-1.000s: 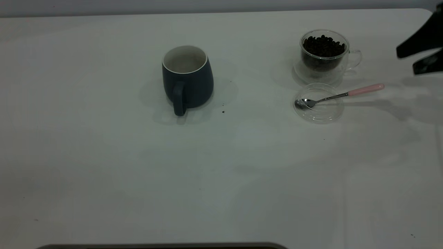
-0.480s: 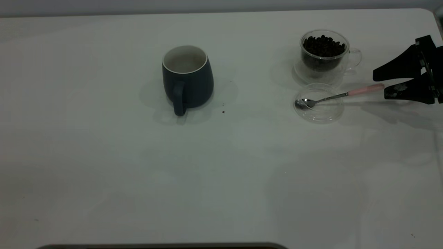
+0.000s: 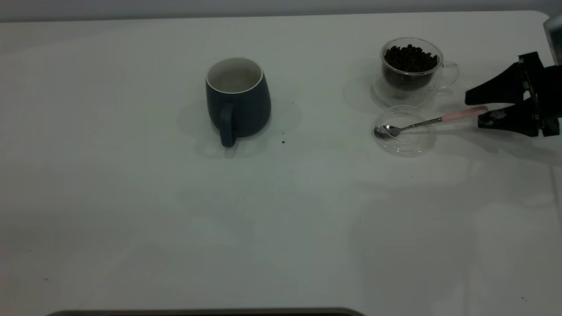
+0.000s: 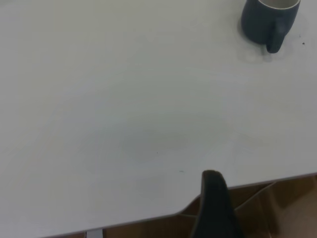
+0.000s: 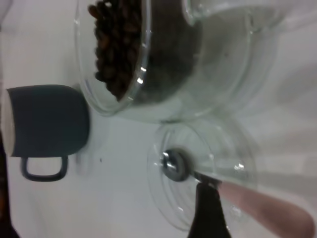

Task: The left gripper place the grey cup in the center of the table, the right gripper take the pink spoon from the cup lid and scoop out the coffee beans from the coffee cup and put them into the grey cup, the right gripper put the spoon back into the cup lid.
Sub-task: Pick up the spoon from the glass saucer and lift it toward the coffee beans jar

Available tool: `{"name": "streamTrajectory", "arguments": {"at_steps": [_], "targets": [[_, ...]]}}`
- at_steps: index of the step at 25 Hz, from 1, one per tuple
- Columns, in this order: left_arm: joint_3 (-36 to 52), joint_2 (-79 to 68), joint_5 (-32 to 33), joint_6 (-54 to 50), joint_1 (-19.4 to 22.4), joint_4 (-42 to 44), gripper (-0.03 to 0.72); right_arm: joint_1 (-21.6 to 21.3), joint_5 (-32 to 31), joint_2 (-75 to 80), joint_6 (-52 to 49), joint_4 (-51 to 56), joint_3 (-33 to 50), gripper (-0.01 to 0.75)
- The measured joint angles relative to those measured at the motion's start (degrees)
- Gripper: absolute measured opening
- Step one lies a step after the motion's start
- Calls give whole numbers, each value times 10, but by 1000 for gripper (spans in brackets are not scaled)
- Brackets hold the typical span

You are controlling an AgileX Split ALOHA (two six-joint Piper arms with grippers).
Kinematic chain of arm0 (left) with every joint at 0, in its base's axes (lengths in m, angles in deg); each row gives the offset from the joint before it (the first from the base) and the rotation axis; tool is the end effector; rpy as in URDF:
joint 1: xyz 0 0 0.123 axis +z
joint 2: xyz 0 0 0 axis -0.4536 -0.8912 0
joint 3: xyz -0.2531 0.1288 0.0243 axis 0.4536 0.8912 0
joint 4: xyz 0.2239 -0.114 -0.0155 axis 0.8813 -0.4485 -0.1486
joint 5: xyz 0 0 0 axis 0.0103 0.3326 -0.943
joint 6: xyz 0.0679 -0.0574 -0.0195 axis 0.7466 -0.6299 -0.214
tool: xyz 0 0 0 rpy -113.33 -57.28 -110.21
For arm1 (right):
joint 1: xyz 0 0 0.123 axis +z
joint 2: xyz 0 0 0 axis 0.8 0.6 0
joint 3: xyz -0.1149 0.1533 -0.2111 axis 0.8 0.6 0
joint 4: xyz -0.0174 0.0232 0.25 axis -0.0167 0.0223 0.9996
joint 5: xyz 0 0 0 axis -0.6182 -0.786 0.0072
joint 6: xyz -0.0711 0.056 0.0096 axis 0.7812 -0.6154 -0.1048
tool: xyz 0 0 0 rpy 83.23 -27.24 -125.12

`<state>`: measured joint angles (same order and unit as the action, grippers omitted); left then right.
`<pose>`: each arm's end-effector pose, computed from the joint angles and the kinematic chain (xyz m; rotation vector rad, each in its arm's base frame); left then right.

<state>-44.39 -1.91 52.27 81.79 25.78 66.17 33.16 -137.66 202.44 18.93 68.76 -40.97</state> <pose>-0.0104 -0.0090 0.2673 0.1667 2.1154 -0.0712 0.3776 -0.0581 -0.0344 0.2469 2.4952 1.2219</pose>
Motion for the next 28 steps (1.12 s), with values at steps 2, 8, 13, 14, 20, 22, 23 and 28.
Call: {"name": "streamTrajectory", "arguments": {"at_steps": [2, 8, 13, 14, 20, 22, 23, 28], "targets": [[0, 0, 0, 0, 0, 0, 565, 2, -11, 2, -4, 0, -4, 591], [0, 0, 0, 0, 0, 0, 565, 8, -13, 2, -8, -11, -4, 591], [0, 0, 0, 0, 0, 0, 565, 12, -15, 2, -8, -13, -4, 591], [0, 0, -1, 0, 0, 0, 565, 12, -15, 2, -8, -14, -4, 591], [0, 0, 0, 0, 0, 0, 565, 13, -14, 2, -8, -16, -4, 591], [0, 0, 0, 0, 0, 0, 565, 15, -14, 2, -8, -16, -4, 591], [0, 0, 0, 0, 0, 0, 565, 16, -14, 2, -8, -16, -4, 591], [0, 0, 0, 0, 0, 0, 565, 29, -13, 2, -5, -9, -4, 591]]}}
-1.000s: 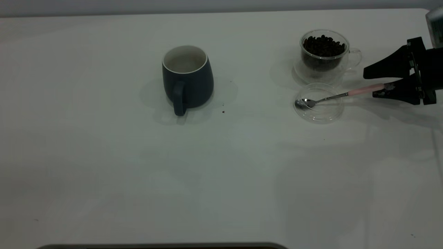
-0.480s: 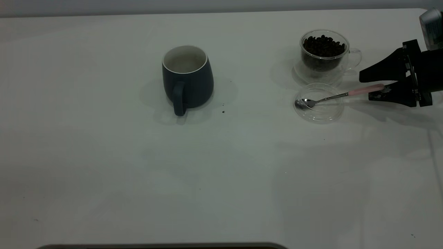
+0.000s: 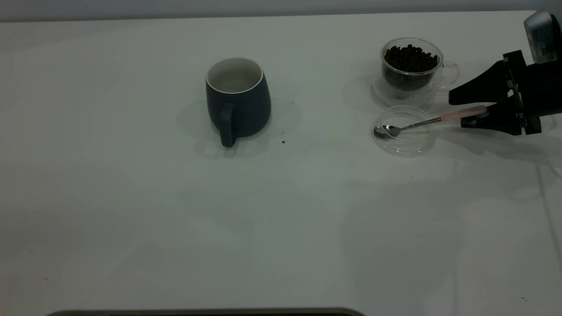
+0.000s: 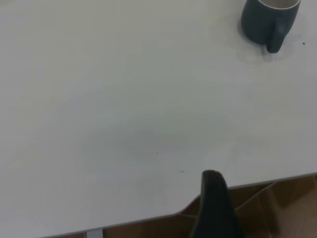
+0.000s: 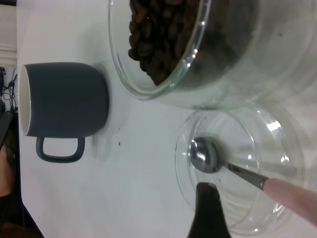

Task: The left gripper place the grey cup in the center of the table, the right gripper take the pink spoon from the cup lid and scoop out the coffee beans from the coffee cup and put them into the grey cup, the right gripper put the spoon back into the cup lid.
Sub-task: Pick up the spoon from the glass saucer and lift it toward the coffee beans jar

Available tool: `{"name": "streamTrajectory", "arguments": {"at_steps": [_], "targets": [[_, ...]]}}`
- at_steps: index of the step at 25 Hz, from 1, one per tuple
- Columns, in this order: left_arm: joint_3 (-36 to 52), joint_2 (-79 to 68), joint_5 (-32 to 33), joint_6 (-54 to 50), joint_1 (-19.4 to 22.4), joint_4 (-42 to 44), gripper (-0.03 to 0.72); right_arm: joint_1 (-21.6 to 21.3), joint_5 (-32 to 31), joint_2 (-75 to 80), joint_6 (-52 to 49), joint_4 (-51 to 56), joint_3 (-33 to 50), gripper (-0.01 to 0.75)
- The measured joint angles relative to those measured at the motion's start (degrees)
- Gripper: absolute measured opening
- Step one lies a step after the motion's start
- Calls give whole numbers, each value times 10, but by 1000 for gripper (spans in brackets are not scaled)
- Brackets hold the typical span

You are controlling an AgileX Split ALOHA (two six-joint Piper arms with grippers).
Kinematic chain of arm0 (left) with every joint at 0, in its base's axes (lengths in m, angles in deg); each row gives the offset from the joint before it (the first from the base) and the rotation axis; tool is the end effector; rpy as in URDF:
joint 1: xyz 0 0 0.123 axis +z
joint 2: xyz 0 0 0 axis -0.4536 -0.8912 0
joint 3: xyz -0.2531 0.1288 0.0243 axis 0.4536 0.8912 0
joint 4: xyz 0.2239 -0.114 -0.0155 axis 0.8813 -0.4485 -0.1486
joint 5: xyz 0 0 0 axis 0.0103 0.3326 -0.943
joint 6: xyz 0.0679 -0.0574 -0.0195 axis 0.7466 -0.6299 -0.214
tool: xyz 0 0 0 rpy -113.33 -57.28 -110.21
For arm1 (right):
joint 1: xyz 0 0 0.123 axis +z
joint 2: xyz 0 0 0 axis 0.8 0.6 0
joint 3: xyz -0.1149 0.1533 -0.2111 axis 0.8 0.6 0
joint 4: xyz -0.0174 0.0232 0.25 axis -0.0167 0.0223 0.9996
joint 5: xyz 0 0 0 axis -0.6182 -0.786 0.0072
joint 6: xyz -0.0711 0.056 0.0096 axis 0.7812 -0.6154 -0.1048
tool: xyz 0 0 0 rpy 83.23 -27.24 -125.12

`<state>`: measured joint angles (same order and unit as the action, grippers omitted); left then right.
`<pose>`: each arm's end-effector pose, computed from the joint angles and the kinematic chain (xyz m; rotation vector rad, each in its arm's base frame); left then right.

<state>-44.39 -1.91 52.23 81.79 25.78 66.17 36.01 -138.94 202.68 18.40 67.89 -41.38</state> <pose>-0.0104 -0.0090 0.2674 0.1666 2.1147 -0.0712 0.3799 -0.0381 -0.0340 0.1708 2.5133 1.2710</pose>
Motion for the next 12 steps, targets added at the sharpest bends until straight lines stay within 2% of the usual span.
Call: {"name": "streamTrajectory", "arguments": {"at_steps": [7, 12], "targets": [[0, 0, 0, 0, 0, 0, 565, 0, 3, 0, 2, 1, 0, 589], [0, 0, 0, 0, 0, 0, 565, 0, 3, 0, 2, -7, 0, 532]]}}
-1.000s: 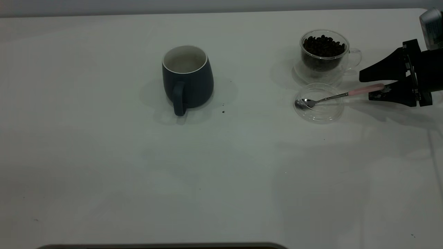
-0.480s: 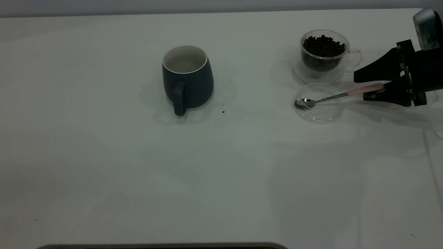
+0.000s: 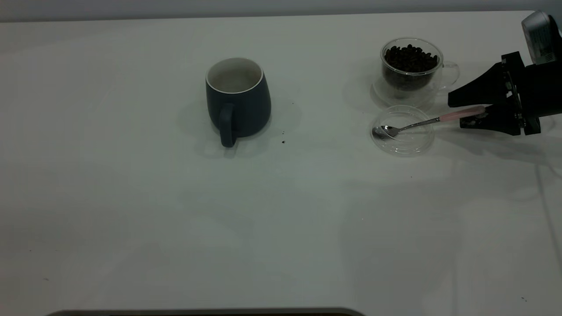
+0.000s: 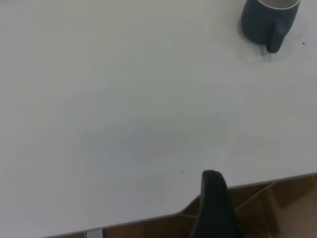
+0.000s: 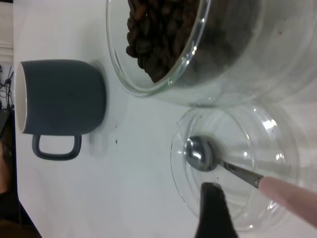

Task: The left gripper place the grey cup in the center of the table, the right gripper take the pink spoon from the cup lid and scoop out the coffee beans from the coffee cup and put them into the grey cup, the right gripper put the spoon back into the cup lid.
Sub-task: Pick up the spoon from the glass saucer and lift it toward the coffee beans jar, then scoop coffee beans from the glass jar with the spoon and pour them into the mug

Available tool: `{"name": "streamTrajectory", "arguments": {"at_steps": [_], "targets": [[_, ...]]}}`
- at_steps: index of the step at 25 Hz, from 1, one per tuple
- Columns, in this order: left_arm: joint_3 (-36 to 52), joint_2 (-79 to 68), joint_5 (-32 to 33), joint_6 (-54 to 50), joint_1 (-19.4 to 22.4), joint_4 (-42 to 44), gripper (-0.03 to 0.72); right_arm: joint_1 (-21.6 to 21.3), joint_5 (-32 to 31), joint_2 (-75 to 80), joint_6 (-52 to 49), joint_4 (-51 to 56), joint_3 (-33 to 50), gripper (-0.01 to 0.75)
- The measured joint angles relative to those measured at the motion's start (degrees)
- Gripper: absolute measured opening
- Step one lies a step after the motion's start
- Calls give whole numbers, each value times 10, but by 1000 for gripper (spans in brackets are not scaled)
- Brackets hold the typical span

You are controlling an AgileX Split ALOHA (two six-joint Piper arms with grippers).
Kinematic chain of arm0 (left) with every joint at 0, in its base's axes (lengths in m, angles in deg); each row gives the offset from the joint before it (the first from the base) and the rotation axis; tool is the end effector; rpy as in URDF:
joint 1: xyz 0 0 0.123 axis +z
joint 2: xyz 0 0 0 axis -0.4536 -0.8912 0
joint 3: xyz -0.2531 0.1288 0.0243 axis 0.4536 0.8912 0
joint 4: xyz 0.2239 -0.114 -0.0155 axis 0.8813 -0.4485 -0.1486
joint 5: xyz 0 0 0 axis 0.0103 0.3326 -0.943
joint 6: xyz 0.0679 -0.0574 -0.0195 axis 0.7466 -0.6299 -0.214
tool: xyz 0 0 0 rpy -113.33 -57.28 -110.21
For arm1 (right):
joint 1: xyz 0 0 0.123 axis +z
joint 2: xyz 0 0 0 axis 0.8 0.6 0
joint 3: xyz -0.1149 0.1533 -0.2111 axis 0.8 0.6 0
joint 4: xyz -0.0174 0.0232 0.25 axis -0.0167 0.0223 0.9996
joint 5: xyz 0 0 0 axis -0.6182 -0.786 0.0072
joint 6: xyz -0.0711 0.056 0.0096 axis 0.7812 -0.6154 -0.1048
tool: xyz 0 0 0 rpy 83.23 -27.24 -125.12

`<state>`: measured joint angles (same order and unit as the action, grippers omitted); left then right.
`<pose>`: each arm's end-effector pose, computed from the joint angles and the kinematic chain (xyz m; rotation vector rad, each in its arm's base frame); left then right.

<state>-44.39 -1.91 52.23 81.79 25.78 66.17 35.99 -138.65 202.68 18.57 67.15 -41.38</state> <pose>-0.0104 -0.0090 0.2674 0.1666 2.1147 -0.0712 0.3791 -0.0384 -0.0346 0.1539 2.5236 1.2627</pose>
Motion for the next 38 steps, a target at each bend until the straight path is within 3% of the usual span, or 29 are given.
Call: {"name": "streamTrajectory", "arguments": {"at_steps": [4, 9, 11, 22, 30, 35, 38], "targets": [[0, 0, 0, 0, 0, 0, 565, 0, 0, 0, 0, -5, 0, 421], [0, 0, 0, 0, 0, 0, 565, 0, 0, 0, 0, -5, 0, 164], [0, 0, 0, 0, 0, 0, 565, 0, -15, 0, -1, -4, 0, 100], [0, 0, 0, 0, 0, 0, 565, -43, -53, -10, -13, -17, 0, 101], [0, 0, 0, 0, 0, 0, 565, -46, -89, -71, -40, -45, 0, 101], [0, 0, 0, 0, 0, 0, 565, -32, -86, -137, -41, 29, 0, 101], [0, 0, 0, 0, 0, 0, 565, -23, -35, -152, -11, 92, 0, 101]]}}
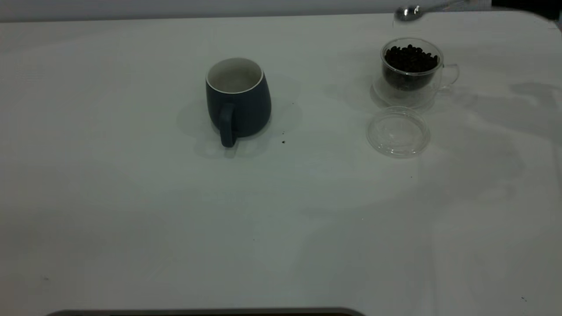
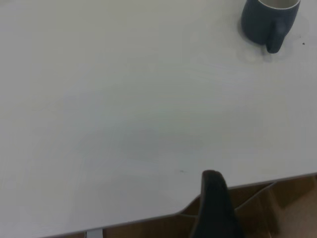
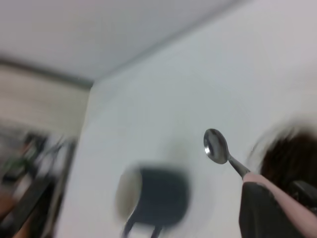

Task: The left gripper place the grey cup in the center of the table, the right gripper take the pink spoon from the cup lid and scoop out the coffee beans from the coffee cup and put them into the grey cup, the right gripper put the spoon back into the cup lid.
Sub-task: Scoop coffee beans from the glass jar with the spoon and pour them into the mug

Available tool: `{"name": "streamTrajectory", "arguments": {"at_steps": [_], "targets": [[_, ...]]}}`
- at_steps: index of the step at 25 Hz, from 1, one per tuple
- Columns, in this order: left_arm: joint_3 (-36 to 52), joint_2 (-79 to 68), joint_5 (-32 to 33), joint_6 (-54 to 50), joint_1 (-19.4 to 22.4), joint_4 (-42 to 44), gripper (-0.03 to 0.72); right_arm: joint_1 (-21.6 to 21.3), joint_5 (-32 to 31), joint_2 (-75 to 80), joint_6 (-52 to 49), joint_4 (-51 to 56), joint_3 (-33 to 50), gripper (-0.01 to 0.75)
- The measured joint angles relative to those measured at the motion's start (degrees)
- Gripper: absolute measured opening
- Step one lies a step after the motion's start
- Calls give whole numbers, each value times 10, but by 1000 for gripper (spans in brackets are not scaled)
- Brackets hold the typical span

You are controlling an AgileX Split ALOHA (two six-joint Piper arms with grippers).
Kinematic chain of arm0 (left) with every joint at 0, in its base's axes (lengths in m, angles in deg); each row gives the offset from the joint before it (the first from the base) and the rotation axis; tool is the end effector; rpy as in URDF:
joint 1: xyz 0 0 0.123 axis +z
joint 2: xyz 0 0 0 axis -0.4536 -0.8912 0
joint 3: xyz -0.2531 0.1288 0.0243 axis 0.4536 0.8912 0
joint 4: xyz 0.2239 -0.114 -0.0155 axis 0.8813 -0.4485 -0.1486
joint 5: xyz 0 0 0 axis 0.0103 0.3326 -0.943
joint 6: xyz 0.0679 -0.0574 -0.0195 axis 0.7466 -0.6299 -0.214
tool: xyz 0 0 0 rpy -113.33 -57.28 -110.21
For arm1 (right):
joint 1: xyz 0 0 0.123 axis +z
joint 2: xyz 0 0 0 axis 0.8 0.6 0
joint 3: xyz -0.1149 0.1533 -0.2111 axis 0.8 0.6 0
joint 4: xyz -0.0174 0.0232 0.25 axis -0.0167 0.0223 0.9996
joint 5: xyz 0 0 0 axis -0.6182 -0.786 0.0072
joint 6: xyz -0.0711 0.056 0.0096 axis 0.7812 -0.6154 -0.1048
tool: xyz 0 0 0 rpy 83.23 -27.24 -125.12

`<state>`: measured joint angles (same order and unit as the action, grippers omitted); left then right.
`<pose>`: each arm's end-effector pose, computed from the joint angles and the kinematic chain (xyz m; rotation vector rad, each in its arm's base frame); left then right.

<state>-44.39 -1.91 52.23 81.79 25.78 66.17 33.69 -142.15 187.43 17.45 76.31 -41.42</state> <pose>-0.0104 -0.0090 0.2674 0.1666 2.1147 -0.0712 0.4120 -0.0620 0.0802 0.1788 2.2015 1.1931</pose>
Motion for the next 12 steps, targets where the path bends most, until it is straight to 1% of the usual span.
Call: {"name": "streamTrajectory", "arguments": {"at_steps": [3, 5, 12], "targets": [[0, 0, 0, 0, 0, 0, 565, 1, 72, 4, 28, 17, 1, 101], [0, 0, 0, 0, 0, 0, 565, 1, 100, 7, 33, 10, 2, 101], [0, 0, 0, 0, 0, 0, 565, 1, 98, 20, 35, 6, 2, 101]]}}
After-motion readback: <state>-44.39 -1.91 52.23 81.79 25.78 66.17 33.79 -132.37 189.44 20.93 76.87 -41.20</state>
